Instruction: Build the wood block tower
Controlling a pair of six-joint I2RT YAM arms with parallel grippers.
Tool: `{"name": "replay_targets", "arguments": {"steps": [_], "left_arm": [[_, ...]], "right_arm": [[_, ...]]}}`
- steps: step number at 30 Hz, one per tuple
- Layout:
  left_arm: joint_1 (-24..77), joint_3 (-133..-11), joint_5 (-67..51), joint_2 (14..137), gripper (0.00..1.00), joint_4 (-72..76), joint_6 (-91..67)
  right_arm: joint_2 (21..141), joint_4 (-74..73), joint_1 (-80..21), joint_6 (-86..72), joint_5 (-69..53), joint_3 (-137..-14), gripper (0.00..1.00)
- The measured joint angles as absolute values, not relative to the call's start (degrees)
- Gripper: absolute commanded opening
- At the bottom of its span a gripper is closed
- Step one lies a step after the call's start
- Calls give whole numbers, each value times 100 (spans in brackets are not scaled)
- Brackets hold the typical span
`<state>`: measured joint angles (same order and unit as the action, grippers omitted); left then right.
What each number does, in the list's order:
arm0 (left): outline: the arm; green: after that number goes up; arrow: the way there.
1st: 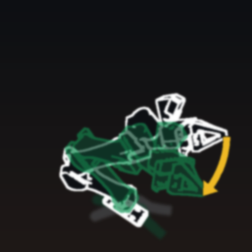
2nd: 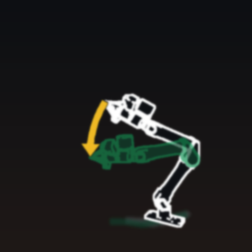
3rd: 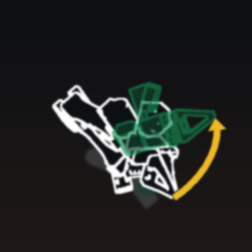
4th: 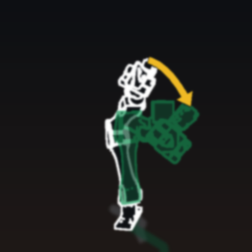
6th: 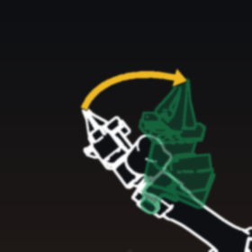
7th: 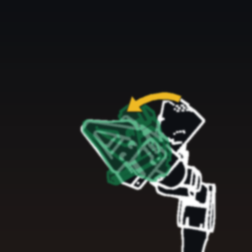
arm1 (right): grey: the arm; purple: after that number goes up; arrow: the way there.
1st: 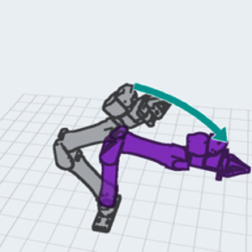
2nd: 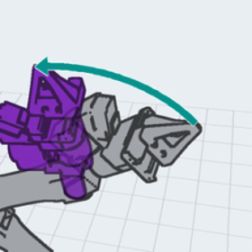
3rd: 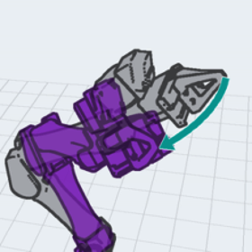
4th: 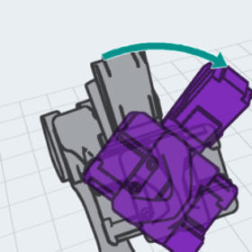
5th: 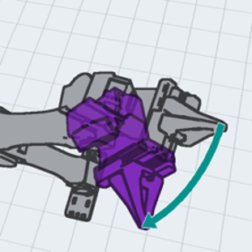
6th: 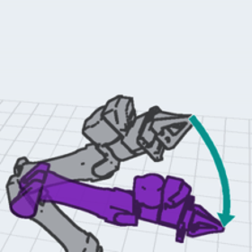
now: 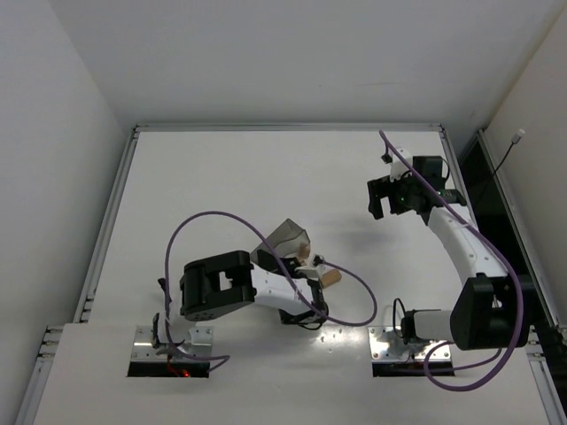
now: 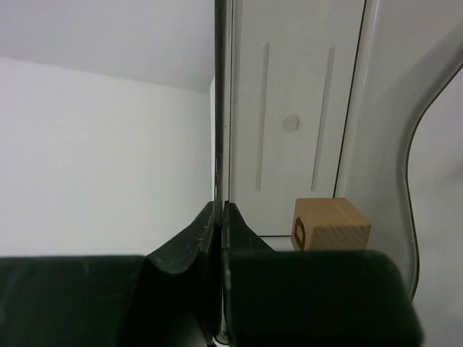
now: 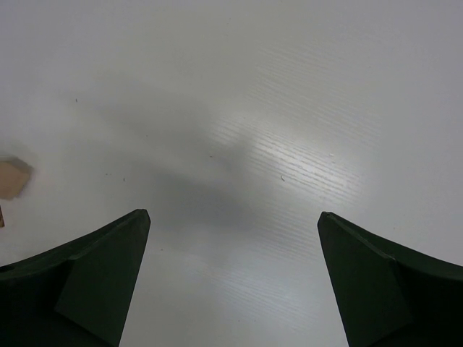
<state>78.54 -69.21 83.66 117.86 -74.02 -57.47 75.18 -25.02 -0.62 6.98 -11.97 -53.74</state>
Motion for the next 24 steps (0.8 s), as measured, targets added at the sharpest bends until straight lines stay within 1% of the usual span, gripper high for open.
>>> {"name": "replay_targets", "arguments": {"steps": [3,7,8,10,14,16,21,24], "left_arm": [[7741,-6720,8390,11570,0,-7269,-5699],[6709,-6504,8388,11187,0,-7343,-5612],[6650,-6501,8383,11187,0,-7389,-5616],[6895,-6517,8366,11233,0,-7430,-5607],[7773,-6676,8383,11454,0,-7408,-5618],[7907,-6713,8385,11568,0,-7400,-5623],[7736,-6611,8385,11671,0,-7393,-5625],[7024,-6416,8392,11515,0,-7336,-5564]], "right_arm": [[7516,-2526,-62,698,-1197,-5374,99],[7474,-2532,-62,696,-1199,-5369,99],[7465,-2530,-62,696,-1199,-5369,99],[7476,-2541,-62,696,-1199,-5371,99],[7511,-2582,-62,696,-1197,-5376,99],[7511,-2580,-62,696,-1197,-5378,99],[7511,-2582,-62,694,-1197,-5378,99],[7505,-2582,-62,687,-1197,-5378,99]]}}
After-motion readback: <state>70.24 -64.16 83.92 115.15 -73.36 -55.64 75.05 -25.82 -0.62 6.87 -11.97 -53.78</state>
